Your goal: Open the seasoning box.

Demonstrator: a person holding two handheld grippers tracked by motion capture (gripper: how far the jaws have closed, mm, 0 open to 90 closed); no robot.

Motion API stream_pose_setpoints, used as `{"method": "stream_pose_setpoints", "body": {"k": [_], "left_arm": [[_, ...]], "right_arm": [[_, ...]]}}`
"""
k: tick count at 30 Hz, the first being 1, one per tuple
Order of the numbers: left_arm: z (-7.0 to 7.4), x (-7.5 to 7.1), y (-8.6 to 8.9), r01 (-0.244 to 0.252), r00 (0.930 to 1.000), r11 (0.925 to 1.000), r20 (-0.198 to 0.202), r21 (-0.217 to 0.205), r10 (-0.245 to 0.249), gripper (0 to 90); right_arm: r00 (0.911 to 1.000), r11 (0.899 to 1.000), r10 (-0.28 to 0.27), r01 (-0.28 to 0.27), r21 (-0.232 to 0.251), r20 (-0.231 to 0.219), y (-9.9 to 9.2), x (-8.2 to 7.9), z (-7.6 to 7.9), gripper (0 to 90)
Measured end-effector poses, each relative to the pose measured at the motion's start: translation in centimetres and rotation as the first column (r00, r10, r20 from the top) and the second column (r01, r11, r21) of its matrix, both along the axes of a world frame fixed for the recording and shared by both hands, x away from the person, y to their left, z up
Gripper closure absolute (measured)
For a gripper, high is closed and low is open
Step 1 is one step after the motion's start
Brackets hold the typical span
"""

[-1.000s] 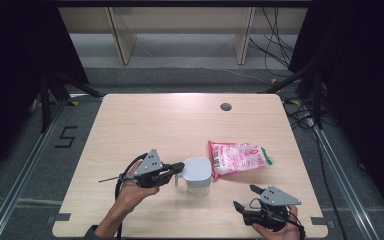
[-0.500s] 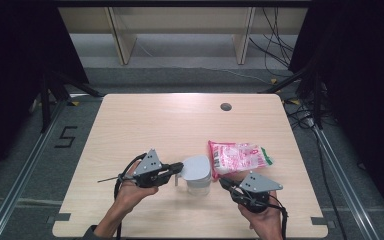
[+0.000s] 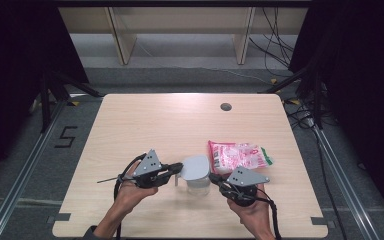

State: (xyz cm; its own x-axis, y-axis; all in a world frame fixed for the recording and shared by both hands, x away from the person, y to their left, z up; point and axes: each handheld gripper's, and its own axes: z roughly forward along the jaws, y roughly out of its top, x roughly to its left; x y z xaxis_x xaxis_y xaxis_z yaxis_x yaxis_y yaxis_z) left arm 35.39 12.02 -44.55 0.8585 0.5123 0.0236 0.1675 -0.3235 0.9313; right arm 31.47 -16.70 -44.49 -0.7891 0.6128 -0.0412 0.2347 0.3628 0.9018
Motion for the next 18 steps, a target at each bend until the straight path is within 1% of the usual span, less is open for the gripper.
{"method": "stream_pose_setpoints", "body": {"k": [1, 2, 3, 4, 5, 6, 7, 8, 9, 10, 11, 12, 13, 14, 15, 17, 18], "left_arm": [[0.0, 0.0, 0.0, 0.0, 1.0, 1.0, -0.002, -0.001, 0.0, 85.8], [-0.1, 0.0, 0.0, -0.011, 0.9998, 0.9998, -0.018, -0.018, 0.011, 84.9], [0.0, 0.1, 0.1, -0.009, 0.9999, 0.9998, -0.015, -0.017, 0.009, 82.3], [0.0, 0.1, 0.1, -0.017, 0.9995, 0.9995, -0.025, -0.027, 0.017, 76.2], [0.0, 0.1, 0.3, -0.008, 0.9995, 0.9994, -0.029, -0.033, 0.007, 76.2], [0.0, 0.0, 0.5, -0.007, 0.9987, 0.9988, -0.051, -0.048, 0.005, 73.2], [0.1, -0.1, 0.7, -0.006, 0.998, 0.9983, -0.063, -0.059, 0.002, 68.9], [0.2, -0.1, 1.0, 0.005, 0.9988, 0.999, -0.049, -0.044, -0.008, 65.2], [0.3, -0.3, 1.3, -0.002, 0.999, 0.9992, -0.045, -0.041, 0.0, 63.3], [0.2, -0.5, 1.5, -0.012, 0.9983, 0.9986, -0.057, -0.052, 0.009, 56.2], [0.2, -0.7, 2.1, -0.002, 0.9988, 0.9995, -0.049, -0.032, 0.001, 51.1], [0.2, -0.7, 2.1, -0.002, 0.9988, 0.9995, -0.049, -0.032, 0.001, 48.0], [0.0, -1.0, 2.3, -0.002, 0.9972, 0.999, -0.075, -0.045, -0.002, 48.0], [-0.1, -1.3, 2.5, -0.004, 0.9971, 0.9995, -0.076, -0.031, 0.002, 45.8], [-0.2, -1.4, 2.7, 0.0, 0.9979, 0.9999, -0.065, -0.011, 0.0, 43.6], [-0.6, -1.6, 2.8, 0.002, 0.9979, 1.0, -0.065, -0.005, -0.003, 40.3], [-0.7, -1.7, 2.9, 0.001, 0.9975, 1.0, -0.071, -0.004, -0.001, 39.1]], "right_arm": [[0.9997, 1.0, 0.002, -0.002, -0.001, 0.025, 0.1, 0.1, 0.2, 90.0], [0.9981, 1.0, 0.014, -0.013, -0.018, 0.06, 0.1, 0.3, 0.3, 90.0], [0.999, 1.0, 0.013, -0.013, -0.002, 0.043, 0.3, 0.3, 0.4, 90.0], [0.9995, 1.0, 0.006, -0.006, 0.003, 0.031, 0.5, 0.3, 0.5, 90.0], [0.9995, 1.0, 0.006, -0.006, 0.003, 0.031, 0.5, 0.3, 0.5, 90.0], [0.9991, 1.0, 0.014, -0.013, -0.004, 0.041, 0.6, 0.5, 0.6, 90.0], [0.9988, 1.0, 0.012, -0.012, -0.003, 0.048, 0.8, 0.5, 0.5, 90.0], [0.999, 1.0, 0.016, -0.016, -0.002, 0.041, 0.9, 0.5, 0.6, 90.0], [0.9998, 1.0, 0.006, -0.006, -0.003, 0.019, 1.0, 0.4, 0.6, 90.0], [0.9987, 1.0, 0.024, -0.023, -0.004, 0.045, 1.4, 0.6, 0.6, 90.0], [0.9988, 1.0, 0.028, -0.028, -0.008, 0.039, 1.5, 0.6, 0.7, 90.0], [0.9988, 1.0, 0.028, -0.028, -0.008, 0.039, 1.5, 0.6, 0.7, 90.0], [0.9987, 0.999, 0.033, -0.033, -0.01, 0.04, 1.7, 0.6, 0.8, 90.0], [0.9985, 1.0, 0.025, -0.025, -0.003, 0.048, 1.9, 0.6, 0.8, 89.9], [0.9989, 1.0, 0.023, -0.022, -0.009, 0.042, 2.1, 0.6, 0.9, 89.7], [0.998, 0.999, 0.032, -0.032, -0.007, 0.054, 2.5, 0.7, 1.0, 89.4], [0.9983, 0.999, 0.033, -0.033, -0.009, 0.048, 2.7, 0.7, 1.1, 89.4]]}}
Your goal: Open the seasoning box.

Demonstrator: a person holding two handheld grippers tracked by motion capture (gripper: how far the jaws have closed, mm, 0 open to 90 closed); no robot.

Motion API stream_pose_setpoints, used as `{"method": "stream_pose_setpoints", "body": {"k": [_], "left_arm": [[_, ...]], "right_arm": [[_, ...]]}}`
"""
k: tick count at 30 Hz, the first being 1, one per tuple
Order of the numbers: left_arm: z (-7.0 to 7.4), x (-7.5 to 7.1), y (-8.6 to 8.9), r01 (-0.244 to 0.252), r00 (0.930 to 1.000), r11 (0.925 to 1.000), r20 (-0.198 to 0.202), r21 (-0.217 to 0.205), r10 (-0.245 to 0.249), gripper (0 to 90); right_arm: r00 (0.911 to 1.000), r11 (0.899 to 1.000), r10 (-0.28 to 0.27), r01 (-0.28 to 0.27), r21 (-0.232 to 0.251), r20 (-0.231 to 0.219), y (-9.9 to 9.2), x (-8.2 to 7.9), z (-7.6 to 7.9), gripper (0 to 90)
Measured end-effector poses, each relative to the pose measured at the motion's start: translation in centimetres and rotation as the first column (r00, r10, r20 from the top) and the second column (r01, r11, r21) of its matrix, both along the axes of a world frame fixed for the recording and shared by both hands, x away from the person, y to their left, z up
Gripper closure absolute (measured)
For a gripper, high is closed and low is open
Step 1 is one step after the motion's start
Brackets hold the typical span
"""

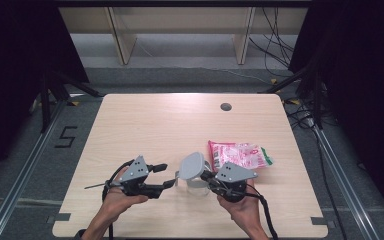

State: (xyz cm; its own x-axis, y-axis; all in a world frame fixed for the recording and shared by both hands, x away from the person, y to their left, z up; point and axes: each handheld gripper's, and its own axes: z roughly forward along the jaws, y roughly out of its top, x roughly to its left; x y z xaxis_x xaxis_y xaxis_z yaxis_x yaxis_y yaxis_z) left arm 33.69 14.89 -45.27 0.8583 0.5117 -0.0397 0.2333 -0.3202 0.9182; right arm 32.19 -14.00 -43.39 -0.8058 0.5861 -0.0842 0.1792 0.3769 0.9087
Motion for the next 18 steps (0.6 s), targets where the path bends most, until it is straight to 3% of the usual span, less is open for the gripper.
{"method": "stream_pose_setpoints", "body": {"k": [3, 4, 8, 11, 13, 15, 18], "left_arm": [[-0.3, -0.4, 0.1, -0.036, 0.9993, 0.9994, -0.015, 0.001, 0.036, 35.1], [-0.4, -0.5, 0.1, -0.035, 0.9993, 0.9993, -0.014, -0.015, 0.035, 34.5], [-0.8, -0.9, 0.3, -0.042, 0.999, 0.9991, -0.016, -0.01, 0.042, 32.9], [-1.1, -0.9, 0.6, -0.05, 0.9988, 0.9987, 0.001, 0.012, 0.05, 32.6], [-1.4, -1.0, 0.7, -0.05, 0.9984, 0.9987, -0.025, -0.003, 0.05, 32.4], [-1.6, -1.1, 0.9, -0.051, 0.9986, 0.9987, -0.018, 0.0, 0.051, 31.6], [-1.7, -1.2, 1.1, -0.064, 0.9977, 0.998, -0.024, 0.004, 0.064, 30.7]], "right_arm": [[0.9998, 1.0, 0.018, -0.018, -0.014, 0.013, 0.7, 0.0, 0.2, 89.3], [0.9995, 1.0, 0.021, -0.021, -0.014, 0.022, 0.8, 0.0, 0.2, 89.4], [0.999, 0.999, 0.033, -0.033, -0.017, 0.028, 1.5, 0.1, 0.3, 88.9], [0.9992, 0.999, 0.035, -0.035, -0.02, 0.018, 2.2, -0.1, 0.3, 88.7], [0.9992, 0.999, 0.036, -0.035, -0.021, 0.018, 2.4, -0.1, 0.3, 88.6], [0.9979, 0.998, 0.053, -0.053, -0.019, 0.035, 2.8, 0.0, 0.2, 88.4], [0.9978, 0.998, 0.061, -0.06, -0.025, 0.027, 3.2, 0.0, 0.1, 87.2]]}}
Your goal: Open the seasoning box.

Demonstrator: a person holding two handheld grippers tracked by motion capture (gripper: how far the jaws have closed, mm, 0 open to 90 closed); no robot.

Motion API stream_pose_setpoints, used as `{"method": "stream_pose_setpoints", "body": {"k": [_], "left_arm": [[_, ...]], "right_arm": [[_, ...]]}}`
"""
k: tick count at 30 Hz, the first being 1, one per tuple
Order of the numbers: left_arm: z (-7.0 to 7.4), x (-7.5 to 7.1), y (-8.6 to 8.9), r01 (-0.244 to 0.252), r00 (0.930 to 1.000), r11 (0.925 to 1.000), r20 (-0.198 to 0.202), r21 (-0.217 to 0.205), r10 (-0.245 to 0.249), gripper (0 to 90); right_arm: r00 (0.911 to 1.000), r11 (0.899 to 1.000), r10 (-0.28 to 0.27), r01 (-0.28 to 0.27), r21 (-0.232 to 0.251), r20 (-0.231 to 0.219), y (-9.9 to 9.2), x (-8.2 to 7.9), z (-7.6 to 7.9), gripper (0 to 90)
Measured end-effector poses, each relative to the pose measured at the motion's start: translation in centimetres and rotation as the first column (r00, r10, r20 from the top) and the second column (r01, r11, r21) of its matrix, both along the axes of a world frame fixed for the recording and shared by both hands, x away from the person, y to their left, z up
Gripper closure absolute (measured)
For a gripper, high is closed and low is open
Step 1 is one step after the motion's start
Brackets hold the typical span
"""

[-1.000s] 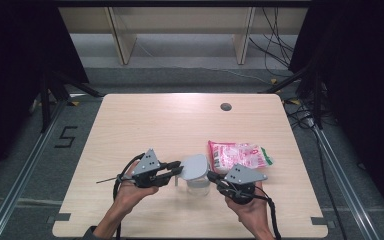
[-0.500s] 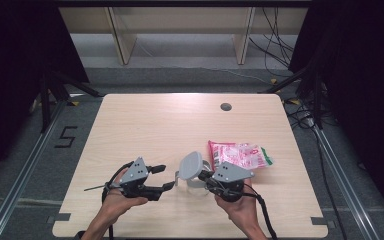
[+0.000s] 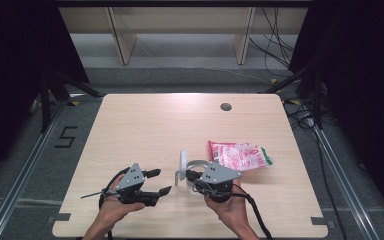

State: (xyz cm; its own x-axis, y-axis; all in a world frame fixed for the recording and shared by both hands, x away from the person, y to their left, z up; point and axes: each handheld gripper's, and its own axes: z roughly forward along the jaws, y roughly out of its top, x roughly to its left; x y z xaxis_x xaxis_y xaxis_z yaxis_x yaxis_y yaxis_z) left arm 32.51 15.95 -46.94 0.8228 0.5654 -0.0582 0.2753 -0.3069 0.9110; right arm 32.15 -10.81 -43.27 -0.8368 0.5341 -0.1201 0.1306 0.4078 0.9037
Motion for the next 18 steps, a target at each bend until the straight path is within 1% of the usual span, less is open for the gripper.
{"method": "stream_pose_setpoints", "body": {"k": [1, 2, 3, 4, 5, 6, 7, 8, 9, 10, 11, 12, 13, 14, 15, 16, 17, 18], "left_arm": [[0.1, 0.0, 0.1, 0.0, 1.0, 0.9999, 0.005, 0.015, 0.0, 30.6], [0.0, -0.1, 0.0, -0.001, 1.0, 1.0, -0.003, -0.003, 0.001, 30.5], [0.0, -0.2, 0.0, -0.001, 1.0, 0.9999, -0.002, -0.011, 0.001, 30.4], [0.0, -0.1, 0.1, 0.001, 1.0, 1.0, 0.005, 0.001, -0.001, 30.4], [-0.1, -0.2, 0.1, 0.0, 1.0, 1.0, 0.005, 0.0, 0.0, 30.0], [-0.1, -0.2, 0.1, 0.0, 1.0, 1.0, 0.005, 0.0, 0.0, 29.9], [-0.2, -0.2, 0.1, 0.001, 1.0, 1.0, -0.006, -0.008, -0.001, 29.9], [-0.3, -0.2, 0.1, 0.004, 1.0, 1.0, -0.002, -0.008, -0.004, 29.8], [-0.4, -0.3, 0.0, -0.007, 0.9999, 1.0, -0.01, -0.007, 0.007, 29.5], [-0.6, -0.3, 0.0, 0.0, 0.9999, 1.0, -0.013, -0.007, 0.0, 29.0], [-0.7, -0.3, 0.0, -0.003, 1.0, 1.0, -0.008, 0.002, 0.003, 28.9], [-0.7, -0.3, 0.0, -0.003, 1.0, 1.0, -0.008, 0.002, 0.003, 28.9], [-0.9, -0.3, -0.1, -0.002, 0.9999, 1.0, -0.013, 0.009, 0.002, 28.8], [-0.9, -0.3, -0.1, -0.002, 0.9999, 1.0, -0.013, 0.009, 0.002, 28.6], [-0.9, -0.3, 0.0, -0.002, 0.9999, 0.9998, -0.012, 0.02, 0.002, 28.6], [-1.1, -0.3, -0.1, -0.005, 0.9997, 1.0, -0.026, 0.007, 0.006, 28.5], [-1.1, -0.4, -0.1, -0.012, 0.9996, 0.9999, -0.025, 0.011, 0.012, 28.3], [-1.2, -0.4, -0.2, -0.007, 0.9996, 1.0, -0.027, 0.004, 0.007, 28.1]], "right_arm": [[1.0, 1.0, 0.004, -0.004, -0.005, -0.003, 0.0, 0.0, 0.0, 87.1], [1.0, 1.0, 0.001, -0.001, -0.006, 0.003, 0.0, -0.1, -0.1, 86.8], [1.0, 1.0, -0.003, 0.003, 0.006, -0.003, -0.1, -0.1, 0.0, 86.2], [1.0, 1.0, -0.003, 0.003, 0.006, -0.003, -0.1, -0.1, 0.0, 86.2], [0.9999, 1.0, -0.012, 0.012, 0.02, -0.008, -0.6, 0.0, 0.3, 84.2], [0.9999, 1.0, -0.012, 0.012, 0.02, -0.008, -0.6, 0.0, 0.3, 84.2], [0.9999, 0.999, -0.016, 0.016, 0.028, -0.004, -1.0, 0.0, 0.3, 82.5], [0.9991, 0.999, -0.042, 0.042, 0.026, -0.01, -2.3, -0.2, 0.4, 77.9], [0.9973, 0.997, -0.069, 0.069, 0.035, -0.025, -3.2, -0.4, 0.3, 75.6], [0.9961, 0.995, -0.079, 0.081, 0.05, -0.039, -4.1, -0.5, 0.2, 72.5], [0.9925, 0.993, -0.103, 0.107, 0.054, -0.066, -5.2, -0.6, 0.0, 69.8], [0.9925, 0.993, -0.103, 0.107, 0.054, -0.066, -5.2, -0.6, 0.0, 69.8], [0.9809, 0.982, -0.156, 0.167, 0.092, -0.115, -7.2, -0.8, -0.4, 63.3], [0.9809, 0.982, -0.156, 0.167, 0.092, -0.115, -7.2, -0.8, -0.4, 63.3], [0.9693, 0.972, -0.197, 0.212, 0.096, -0.147, -8.0, -1.0, -0.7, 59.9], [0.9641, 0.969, -0.215, 0.231, 0.093, -0.156, -8.8, -1.0, -1.0, 56.0], [0.9569, 0.964, -0.243, 0.256, 0.067, -0.158, -9.6, -1.1, -1.2, 53.1], [0.9447, 0.954, -0.27, 0.289, 0.08, -0.186, -10.4, -1.2, -1.8, 50.6]]}}
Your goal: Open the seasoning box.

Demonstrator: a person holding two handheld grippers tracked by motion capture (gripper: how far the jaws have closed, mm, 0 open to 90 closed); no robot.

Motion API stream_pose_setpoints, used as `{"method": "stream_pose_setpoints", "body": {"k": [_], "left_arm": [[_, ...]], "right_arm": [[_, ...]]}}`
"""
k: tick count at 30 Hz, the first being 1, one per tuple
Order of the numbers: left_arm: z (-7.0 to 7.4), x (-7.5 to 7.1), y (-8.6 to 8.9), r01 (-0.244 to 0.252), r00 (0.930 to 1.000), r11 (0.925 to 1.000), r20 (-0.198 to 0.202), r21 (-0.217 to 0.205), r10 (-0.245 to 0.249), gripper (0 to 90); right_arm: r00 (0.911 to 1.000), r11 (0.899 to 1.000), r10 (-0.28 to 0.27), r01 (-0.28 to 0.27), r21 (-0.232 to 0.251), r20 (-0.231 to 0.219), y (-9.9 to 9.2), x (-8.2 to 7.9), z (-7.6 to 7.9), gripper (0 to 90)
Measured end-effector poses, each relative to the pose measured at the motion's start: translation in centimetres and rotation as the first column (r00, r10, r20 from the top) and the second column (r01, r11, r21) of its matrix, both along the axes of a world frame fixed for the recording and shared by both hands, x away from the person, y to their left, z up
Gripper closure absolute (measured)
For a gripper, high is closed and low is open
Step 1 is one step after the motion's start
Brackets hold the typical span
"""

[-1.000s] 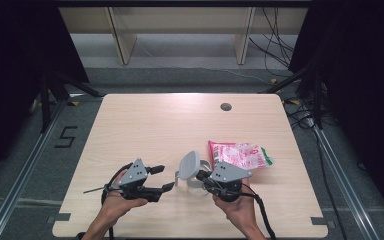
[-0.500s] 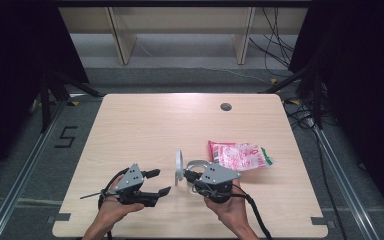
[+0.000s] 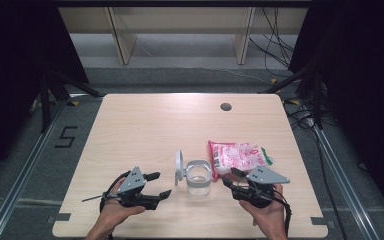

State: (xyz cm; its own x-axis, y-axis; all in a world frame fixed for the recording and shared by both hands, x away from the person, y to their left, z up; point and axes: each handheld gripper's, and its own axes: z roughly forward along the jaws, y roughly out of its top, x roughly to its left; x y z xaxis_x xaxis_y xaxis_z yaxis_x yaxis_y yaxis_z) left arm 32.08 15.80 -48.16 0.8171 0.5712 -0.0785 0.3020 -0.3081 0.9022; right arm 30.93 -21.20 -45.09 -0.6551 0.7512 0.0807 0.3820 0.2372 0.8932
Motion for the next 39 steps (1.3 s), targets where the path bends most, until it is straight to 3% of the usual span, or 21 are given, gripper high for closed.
{"method": "stream_pose_setpoints", "body": {"k": [3, 6, 9, 15, 17, 19, 20, 21, 22, 24, 25, 26, 28, 29, 30, 31, 32, 35, 36, 37, 39], "left_arm": [[-0.2, 0.0, 0.0, 0.007, 1.0, 1.0, -0.003, 0.006, -0.007, 28.2], [-0.4, 0.0, 0.0, 0.008, 0.9999, 0.9997, -0.008, 0.024, -0.007, 27.9], [-0.7, -0.2, -0.3, 0.007, 0.9998, 1.0, -0.02, -0.005, -0.007, 27.6], [-0.9, -0.2, 0.0, 0.003, 0.9996, 0.9999, -0.028, 0.017, -0.003, 27.5], [-1.1, -0.2, 0.0, 0.008, 0.9995, 0.9998, -0.032, 0.017, -0.007, 27.5], [-1.2, -0.3, 0.0, 0.009, 0.9994, 0.9998, -0.033, 0.02, -0.009, 27.5], [-1.2, -0.3, 0.0, 0.009, 0.9994, 0.9998, -0.033, 0.02, -0.009, 27.5], [-1.3, -0.3, 0.0, -0.001, 0.9994, 0.9997, -0.034, 0.026, 0.002, 27.5], [-1.4, -0.3, 0.0, 0.001, 0.9994, 0.9996, -0.033, 0.026, -0.001, 27.5], [-1.5, -0.4, 0.1, 0.003, 0.9993, 0.9997, -0.037, 0.024, -0.002, 27.5], [-1.6, -0.3, 0.1, 0.005, 0.9994, 0.9993, -0.035, 0.036, -0.004, 27.5], [-1.6, -0.4, 0.1, -0.002, 0.9992, 0.9996, -0.04, 0.028, 0.003, 27.5], [-2.0, -0.5, 0.1, -0.015, 0.9986, 0.9993, -0.049, 0.034, 0.017, 27.4], [-2.0, -0.7, 0.0, -0.021, 0.9984, 0.9984, -0.052, 0.052, 0.024, 27.2], [-2.1, -0.9, -0.1, -0.02, 0.9986, 0.9976, -0.048, 0.066, 0.023, 26.9], [-2.1, -0.9, -0.1, -0.02, 0.9986, 0.9976, -0.048, 0.066, 0.023, 26.5], [-2.1, -1.1, -0.2, -0.015, 0.9987, 0.9968, -0.046, 0.079, 0.019, 26.5], [-2.2, -1.5, -0.6, -0.002, 0.9989, 0.9973, -0.047, 0.074, 0.006, 26.4], [-2.2, -1.6, -0.6, -0.005, 0.999, 0.9973, -0.045, 0.074, 0.008, 26.3], [-2.3, -1.6, -0.4, -0.005, 0.9989, 0.9961, -0.045, 0.088, 0.009, 26.4], [-2.4, -1.6, -0.4, -0.009, 0.9988, 0.997, -0.048, 0.077, 0.012, 26.3]], "right_arm": [[0.9982, 0.999, -0.048, 0.048, 0.013, -0.036, -1.7, -0.1, -1.0, 46.1], [0.985, 0.994, -0.109, 0.111, 0.014, -0.134, -2.9, -0.5, -1.8, 37.6], [0.9833, 0.993, -0.116, 0.119, 0.014, -0.14, -3.5, -0.5, -2.6, 35.7], [0.9731, 0.988, -0.154, 0.156, -0.002, -0.171, -4.6, -0.2, -3.1, 28.0], [0.9657, 0.983, -0.163, 0.176, 0.049, -0.203, -5.0, 0.1, -3.6, 26.3], [0.9394, 0.968, -0.21, 0.238, 0.076, -0.271, -5.2, 0.2, -3.9, 20.9], [0.9394, 0.968, -0.21, 0.238, 0.076, -0.271, -5.2, 0.2, -3.9, 20.9], [0.9512, 0.976, -0.193, 0.211, 0.052, -0.241, -5.6, 0.7, -4.3, 21.5], [0.9405, 0.971, -0.217, 0.236, 0.045, -0.262, -5.5, 0.7, -4.3, 21.5], [0.9482, 0.972, -0.213, 0.231, 0.049, -0.236, -5.6, 1.2, -4.7, 21.3], [0.9287, 0.959, -0.231, 0.267, 0.094, -0.29, -5.5, 1.5, -4.8, 19.5], [0.9405, 0.964, -0.229, 0.255, 0.075, -0.251, -5.7, 2.1, -5.0, 18.9], [0.9407, 0.959, -0.226, 0.26, 0.111, -0.253, -5.7, 2.5, -5.0, 18.5], [0.937, 0.954, -0.235, 0.273, 0.125, -0.259, -5.7, 2.8, -5.0, 18.3], [0.9216, 0.942, -0.254, 0.305, 0.142, -0.294, -5.5, 2.8, -4.8, 17.5], [0.9216, 0.942, -0.254, 0.305, 0.142, -0.294, -5.5, 2.8, -4.8, 17.5], [0.9327, 0.942, -0.245, 0.294, 0.164, -0.265, -5.6, 3.2, -4.9, 16.7], [0.9258, 0.939, -0.293, 0.326, 0.111, -0.238, -5.7, 4.1, -4.9, 15.8], [0.9106, 0.92, -0.313, 0.361, 0.152, -0.27, -5.4, 4.6, -5.0, 15.9], [0.9174, 0.919, -0.298, 0.351, 0.182, -0.264, -5.4, 5.0, -5.1, 15.7], [0.9117, 0.916, -0.319, 0.367, 0.164, -0.258, -5.4, 5.2, -5.1, 15.8]]}}
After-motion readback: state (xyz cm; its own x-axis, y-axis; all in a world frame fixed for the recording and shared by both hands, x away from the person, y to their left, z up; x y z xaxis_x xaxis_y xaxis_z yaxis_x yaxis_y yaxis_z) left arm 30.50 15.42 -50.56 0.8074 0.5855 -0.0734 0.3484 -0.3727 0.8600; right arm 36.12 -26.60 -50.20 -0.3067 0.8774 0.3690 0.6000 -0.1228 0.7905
